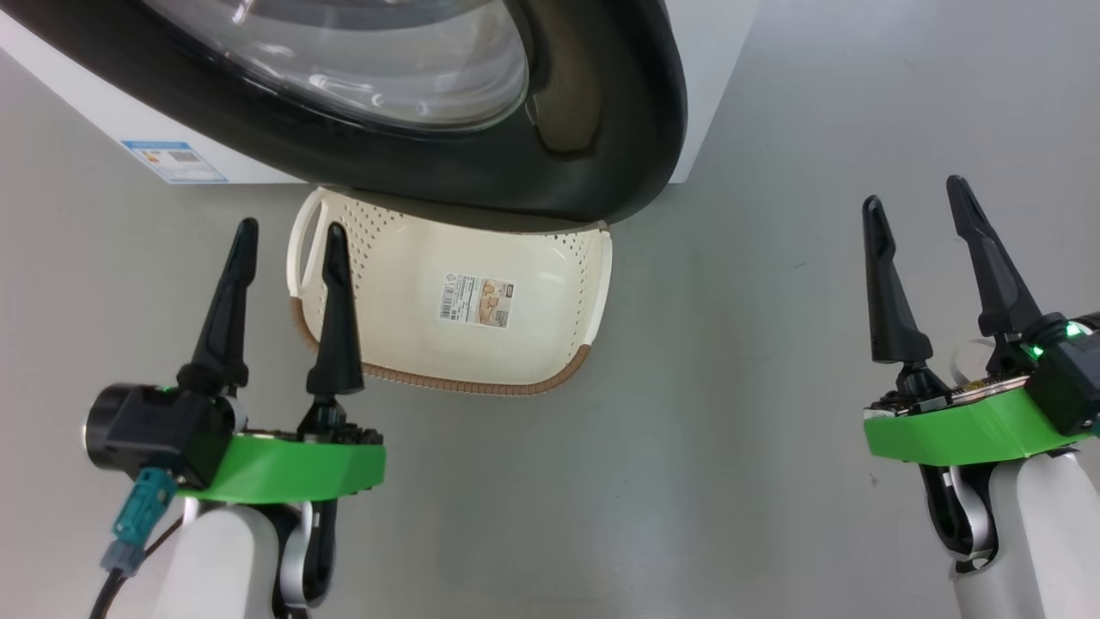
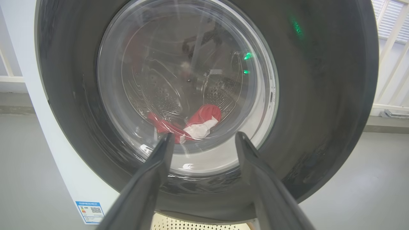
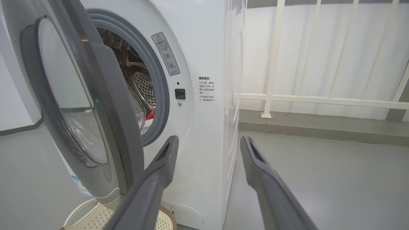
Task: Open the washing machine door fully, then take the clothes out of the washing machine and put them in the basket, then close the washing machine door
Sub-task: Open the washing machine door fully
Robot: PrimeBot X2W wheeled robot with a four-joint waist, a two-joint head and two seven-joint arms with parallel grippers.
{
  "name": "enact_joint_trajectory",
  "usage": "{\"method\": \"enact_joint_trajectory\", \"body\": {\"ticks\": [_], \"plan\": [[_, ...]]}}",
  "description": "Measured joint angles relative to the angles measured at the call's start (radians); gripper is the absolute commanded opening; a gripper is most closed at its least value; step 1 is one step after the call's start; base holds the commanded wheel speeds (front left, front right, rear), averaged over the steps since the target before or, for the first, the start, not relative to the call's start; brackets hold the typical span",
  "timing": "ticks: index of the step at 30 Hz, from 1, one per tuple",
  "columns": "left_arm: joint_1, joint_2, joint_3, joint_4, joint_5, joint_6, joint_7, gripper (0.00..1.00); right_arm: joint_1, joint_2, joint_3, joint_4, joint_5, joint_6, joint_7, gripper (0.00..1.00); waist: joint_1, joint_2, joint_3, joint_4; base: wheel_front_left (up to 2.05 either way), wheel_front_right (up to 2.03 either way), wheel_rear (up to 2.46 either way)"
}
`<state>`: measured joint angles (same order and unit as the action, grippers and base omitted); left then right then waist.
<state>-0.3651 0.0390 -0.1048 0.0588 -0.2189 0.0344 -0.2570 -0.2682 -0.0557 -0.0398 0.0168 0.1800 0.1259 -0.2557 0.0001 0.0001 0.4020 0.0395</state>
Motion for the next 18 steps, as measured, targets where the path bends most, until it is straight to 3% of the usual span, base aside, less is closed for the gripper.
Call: {"method": "enact_joint_trajectory", "body": {"ticks": [18], "plan": [[0.001, 0.0, 0.001, 0.002, 0.0, 0.001, 0.0, 1.0, 0.0, 0.0, 0.017, -0.007, -0.003, 0.0, 0.0, 1.0, 0.0, 0.0, -0.005, 0.004, 0.0, 0.0, 0.0]]}}
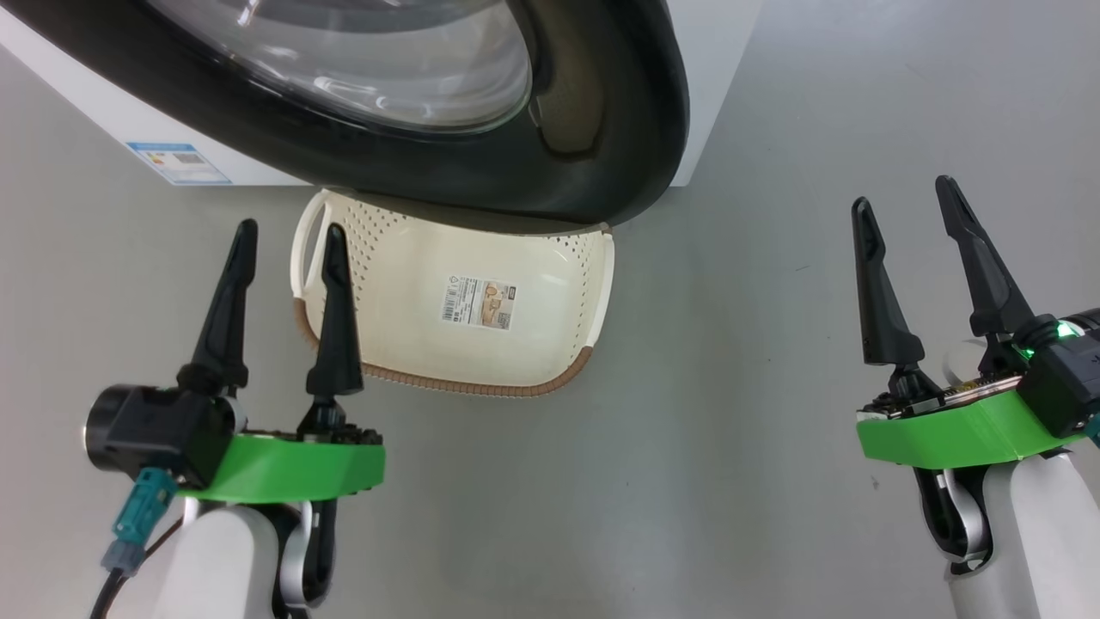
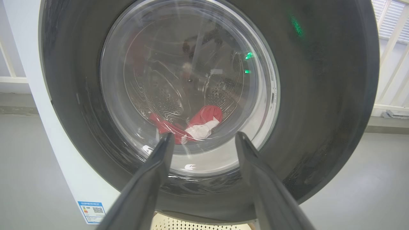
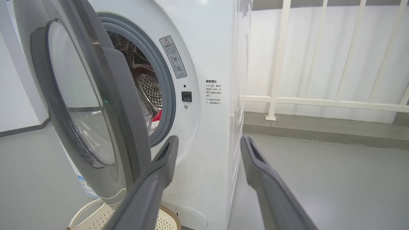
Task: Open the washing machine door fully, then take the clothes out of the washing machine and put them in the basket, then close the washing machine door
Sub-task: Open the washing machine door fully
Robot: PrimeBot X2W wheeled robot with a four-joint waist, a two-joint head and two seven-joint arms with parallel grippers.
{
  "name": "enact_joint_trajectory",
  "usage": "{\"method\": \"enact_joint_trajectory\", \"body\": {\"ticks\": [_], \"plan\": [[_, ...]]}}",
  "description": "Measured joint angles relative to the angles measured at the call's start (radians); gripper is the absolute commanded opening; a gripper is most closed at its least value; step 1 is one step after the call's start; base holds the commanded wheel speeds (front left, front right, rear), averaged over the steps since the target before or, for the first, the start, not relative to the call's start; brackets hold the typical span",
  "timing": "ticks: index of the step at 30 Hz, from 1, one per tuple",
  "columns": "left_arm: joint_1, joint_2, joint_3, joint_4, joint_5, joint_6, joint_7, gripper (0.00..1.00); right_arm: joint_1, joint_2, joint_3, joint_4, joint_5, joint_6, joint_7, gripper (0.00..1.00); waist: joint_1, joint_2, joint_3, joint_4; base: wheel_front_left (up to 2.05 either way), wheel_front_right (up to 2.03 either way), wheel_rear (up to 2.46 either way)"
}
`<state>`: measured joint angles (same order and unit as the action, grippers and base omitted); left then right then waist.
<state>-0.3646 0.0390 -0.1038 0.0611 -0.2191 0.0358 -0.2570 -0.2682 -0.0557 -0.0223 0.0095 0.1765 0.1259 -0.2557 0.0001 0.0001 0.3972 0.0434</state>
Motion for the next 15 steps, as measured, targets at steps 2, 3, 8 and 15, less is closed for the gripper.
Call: {"method": "enact_joint_trajectory", "body": {"ticks": [2, 3, 8, 15], "plan": [[0.0, 0.0, 0.0, 0.001, 0.0, 0.0, 0.0, 1.0, 0.0, 0.0, 0.001, 0.001, 0.001, 0.0, 0.0, 1.0, 0.0, 0.0, -0.001, 0.001, 0.0, 0.0, 0.0], [0.0, 0.0, 0.0, 0.001, 0.0, 0.0, 0.0, 1.0, 0.0, 0.0, 0.0, 0.002, 0.001, 0.0, 0.0, 0.7, 0.0, 0.0, -0.002, 0.001, 0.0, 0.0, 0.0], [0.001, 0.0, -0.001, 0.002, 0.0, 0.0, 0.0, 1.0, -0.001, 0.0, 0.007, 0.018, 0.03, 0.0, 0.0, 0.0, 0.0, 0.0, -0.002, 0.002, 0.0, 0.0, 0.0], [0.001, 0.0, -0.007, 0.005, 0.0, 0.0, 0.0, 1.0, -0.067, -0.001, 0.034, 0.079, 0.369, 0.0, 0.0, 0.0, 0.0, 0.0, 0.003, 0.01, 0.0, 0.0, 0.0]]}}
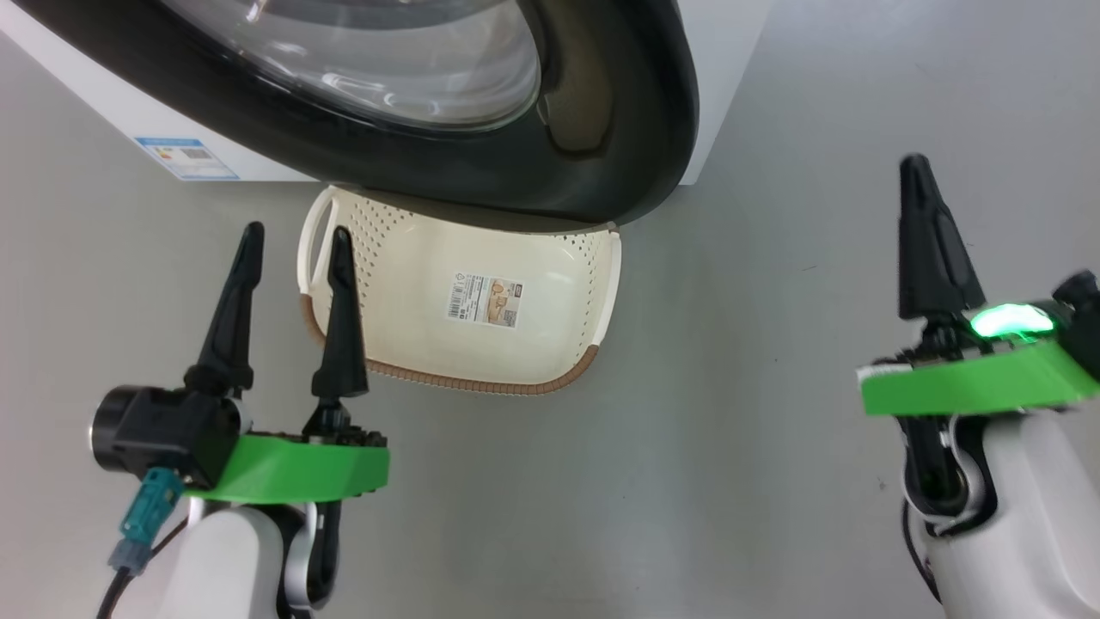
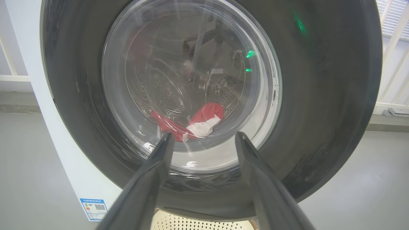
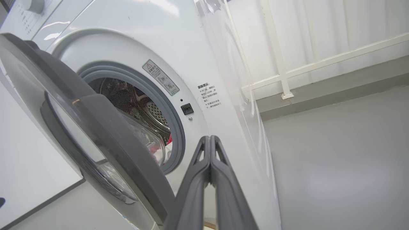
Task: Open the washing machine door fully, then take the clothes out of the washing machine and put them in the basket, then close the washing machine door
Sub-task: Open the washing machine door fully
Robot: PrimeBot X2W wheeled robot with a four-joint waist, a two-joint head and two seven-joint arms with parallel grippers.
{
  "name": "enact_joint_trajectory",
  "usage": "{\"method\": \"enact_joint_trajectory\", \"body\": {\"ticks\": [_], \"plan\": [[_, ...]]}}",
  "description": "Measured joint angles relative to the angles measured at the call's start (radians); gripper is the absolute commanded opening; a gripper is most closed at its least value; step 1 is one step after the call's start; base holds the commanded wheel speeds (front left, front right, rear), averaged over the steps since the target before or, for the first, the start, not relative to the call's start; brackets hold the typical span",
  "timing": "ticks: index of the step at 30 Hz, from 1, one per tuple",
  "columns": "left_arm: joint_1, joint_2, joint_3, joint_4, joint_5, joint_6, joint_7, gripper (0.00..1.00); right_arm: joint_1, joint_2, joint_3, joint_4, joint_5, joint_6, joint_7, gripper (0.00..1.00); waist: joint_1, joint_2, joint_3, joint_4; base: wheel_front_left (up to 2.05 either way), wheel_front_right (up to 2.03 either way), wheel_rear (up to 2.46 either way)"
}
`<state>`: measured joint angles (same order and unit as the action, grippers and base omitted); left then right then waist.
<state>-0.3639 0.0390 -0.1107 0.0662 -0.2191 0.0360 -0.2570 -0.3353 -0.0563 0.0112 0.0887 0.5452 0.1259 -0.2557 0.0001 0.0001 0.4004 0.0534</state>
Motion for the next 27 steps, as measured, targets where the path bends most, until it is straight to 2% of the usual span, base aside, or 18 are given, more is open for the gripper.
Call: {"method": "enact_joint_trajectory", "body": {"ticks": [5, 8, 11, 12, 14, 18, 19, 20, 27], "plan": [[0.0, 0.0, -0.012, 0.007, 0.0, 0.0, 0.0, 1.0, -0.099, -0.021, 0.079, 0.071, 0.222, 0.0, 0.01, 0.0, 0.0, 0.0, -0.002, 0.009, 0.0, 0.0, 0.0], [0.0, 0.0, -0.016, 0.007, 0.0, 0.0, 0.0, 1.0, -0.168, -0.059, 0.098, 0.096, 0.393, 0.0, 0.078, 0.0, 0.0, 0.0, -0.002, 0.016, 0.0, 0.0, 0.0], [0.001, 0.0, -0.016, 0.007, 0.0, 0.0, 0.0, 1.0, -0.241, -0.067, 0.098, 0.107, 0.592, 0.0, 0.187, 0.0, 0.0, 0.0, 0.004, 0.02, 0.0, 0.0, 0.0], [0.001, 0.0, -0.016, 0.007, 0.0, 0.0, 0.0, 1.0, -0.241, -0.067, 0.098, 0.107, 0.592, 0.0, 0.187, 0.0, 0.0, 0.0, 0.004, 0.02, 0.0, 0.0, 0.0], [0.0, -0.001, -0.017, 0.007, 0.001, 0.0, 0.0, 1.0, -0.288, -0.072, 0.094, 0.12, 0.715, 0.0, 0.267, 0.0, 0.0, -0.0001, 0.009, 0.024, 0.0, 0.0, 0.0], [0.0, -0.001, -0.02, 0.008, 0.001, 0.0, 0.0, 1.0, -0.369, -0.092, 0.088, 0.184, 0.885, 0.0, 0.438, 0.0, 0.0, -0.0001, 0.019, 0.033, 0.0, 0.0, 0.0], [0.0, -0.001, -0.022, 0.008, 0.001, 0.0, 0.0, 1.0, -0.399, -0.095, 0.09, 0.221, 0.962, 0.0, 0.532, 0.0, 0.0, 0.0, 0.022, 0.037, 0.0, 0.0, 0.0], [0.0, -0.001, -0.023, 0.009, 0.001, 0.0, 0.0, 1.0, -0.415, -0.094, 0.09, 0.246, 1.003, 0.0, 0.58, 0.0, 0.0, 0.0, 0.024, 0.039, 0.0, 0.0, 0.0], [0.0, -0.001, -0.032, 0.011, 0.001, 0.0, 0.0, 1.0, -0.513, -0.098, 0.105, 0.341, 1.159, 0.0, 0.815, 0.0, 0.0, -0.0001, 0.036, 0.046, 0.0, 0.0, 0.0]]}}
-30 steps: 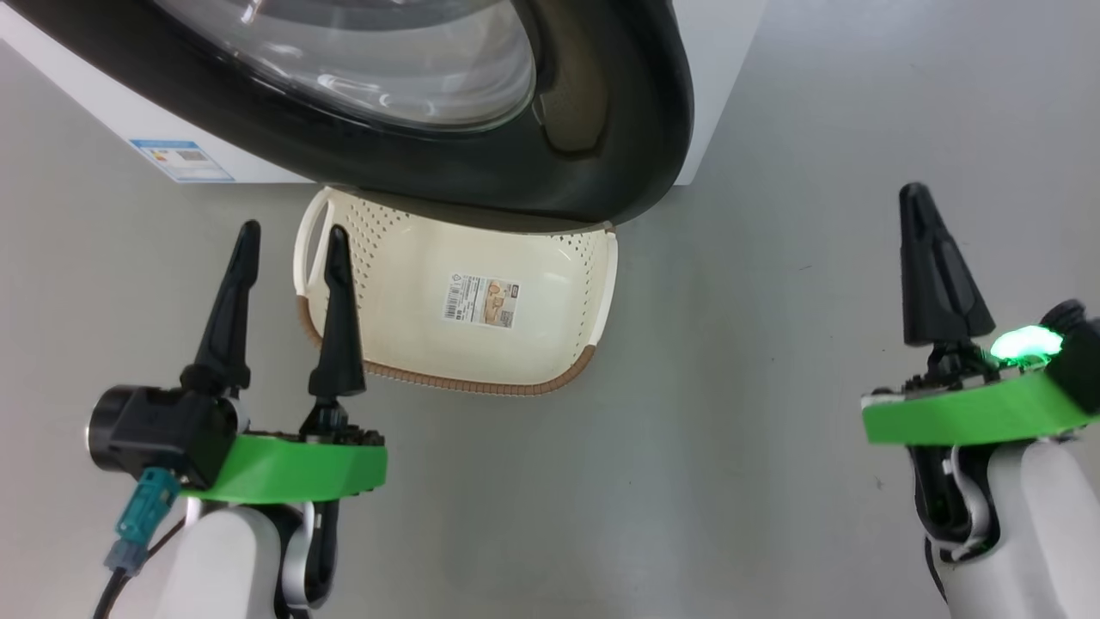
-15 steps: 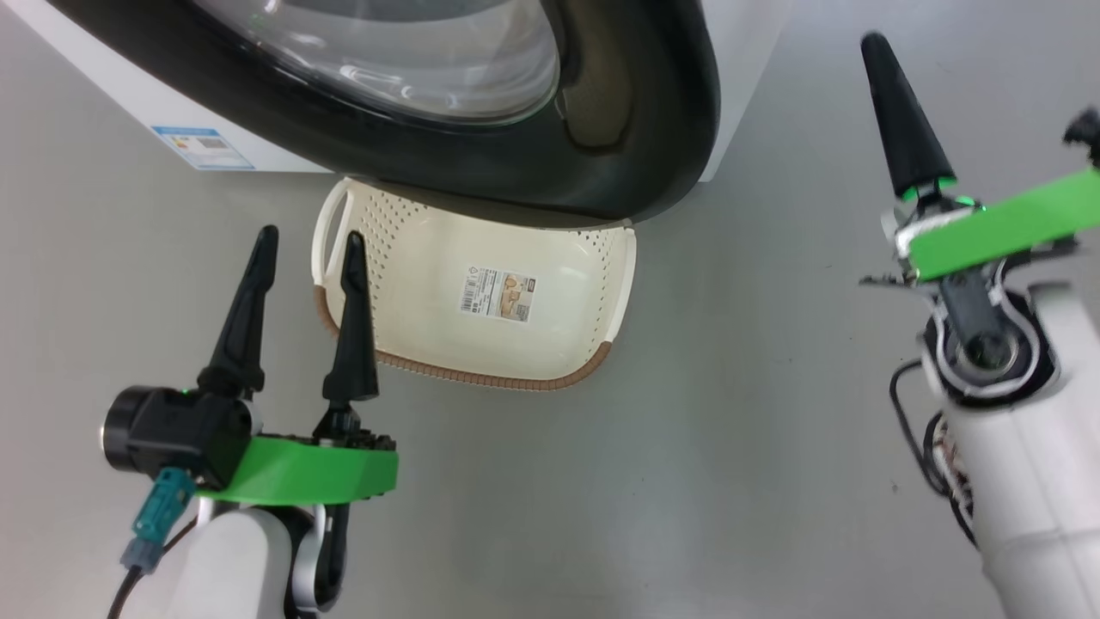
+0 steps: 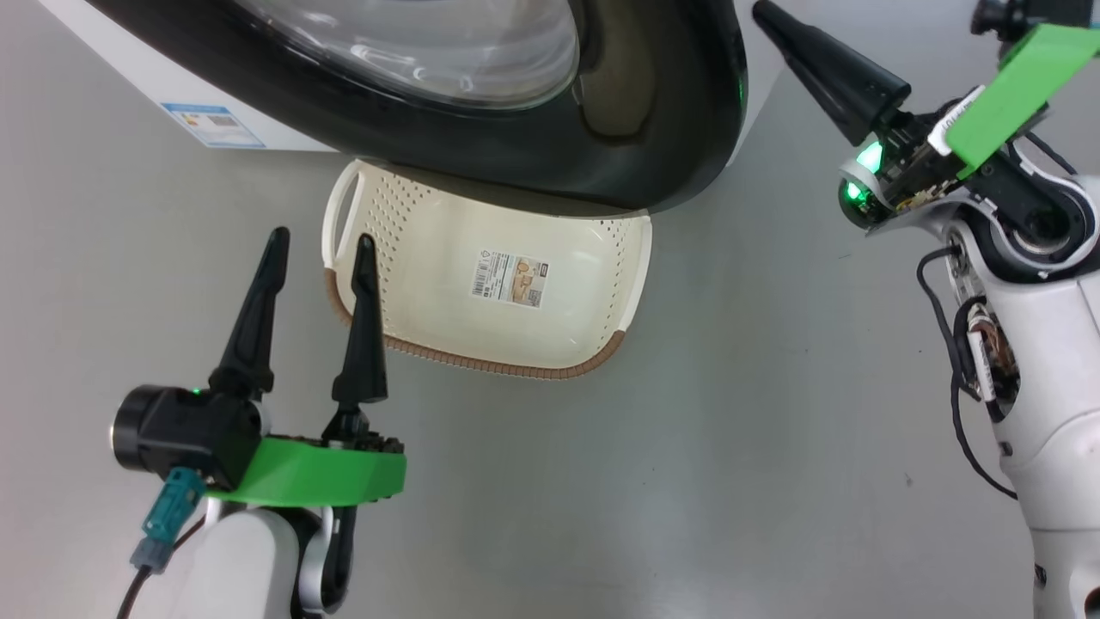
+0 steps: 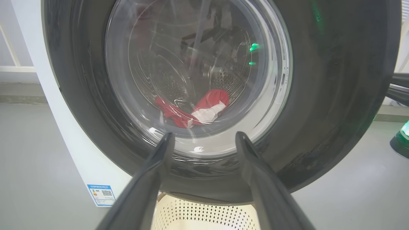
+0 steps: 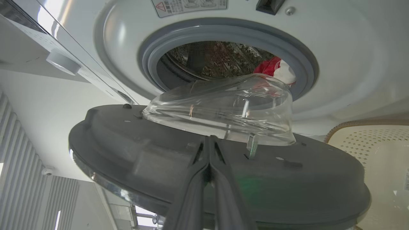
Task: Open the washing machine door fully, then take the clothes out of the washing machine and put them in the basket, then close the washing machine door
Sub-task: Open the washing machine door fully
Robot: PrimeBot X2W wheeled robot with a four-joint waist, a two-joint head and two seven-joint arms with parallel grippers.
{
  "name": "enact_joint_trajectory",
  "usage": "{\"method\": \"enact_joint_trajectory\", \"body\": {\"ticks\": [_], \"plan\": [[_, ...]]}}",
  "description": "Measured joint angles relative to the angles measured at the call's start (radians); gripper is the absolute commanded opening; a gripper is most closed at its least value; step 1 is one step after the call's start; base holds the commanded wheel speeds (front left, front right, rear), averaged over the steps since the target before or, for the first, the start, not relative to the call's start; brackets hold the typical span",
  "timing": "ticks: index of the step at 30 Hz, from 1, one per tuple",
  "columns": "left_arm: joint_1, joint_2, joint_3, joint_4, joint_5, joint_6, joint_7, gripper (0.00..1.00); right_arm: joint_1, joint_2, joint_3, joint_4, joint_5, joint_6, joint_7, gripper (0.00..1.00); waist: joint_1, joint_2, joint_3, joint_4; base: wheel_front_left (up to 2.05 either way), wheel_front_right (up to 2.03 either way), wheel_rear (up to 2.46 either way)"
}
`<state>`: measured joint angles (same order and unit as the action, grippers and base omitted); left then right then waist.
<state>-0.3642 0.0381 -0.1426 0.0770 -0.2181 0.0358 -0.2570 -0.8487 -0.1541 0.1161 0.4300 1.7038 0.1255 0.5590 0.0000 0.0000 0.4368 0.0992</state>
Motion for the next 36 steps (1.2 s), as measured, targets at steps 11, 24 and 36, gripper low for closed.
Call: {"method": "enact_joint_trajectory", "body": {"ticks": [11, 24, 36], "plan": [[-0.004, 0.0, -0.014, 0.0, -0.002, 0.008, 0.0, 1.0, -0.106, -0.01, 0.054, 0.064, 0.084, 0.0, 0.156, 0.0, 0.0, 0.0, 0.027, 0.008, 0.0, 0.0, 0.0], [-0.005, 0.0, -0.019, 0.004, -0.014, 0.01, 0.0, 1.0, -0.1, -0.018, 0.119, 0.019, 0.094, 0.0, 0.216, 0.0, 0.0, 0.0001, 0.016, 0.024, 0.0, 0.0, 0.0], [-0.001, 0.0, -0.022, 0.015, -0.053, 0.027, 0.0, 1.0, -0.015, -0.028, 0.177, -0.042, 0.091, 0.0, 0.235, 0.0, 0.0, 0.0, -0.045, 0.062, 0.0, 0.0, 0.0]]}}
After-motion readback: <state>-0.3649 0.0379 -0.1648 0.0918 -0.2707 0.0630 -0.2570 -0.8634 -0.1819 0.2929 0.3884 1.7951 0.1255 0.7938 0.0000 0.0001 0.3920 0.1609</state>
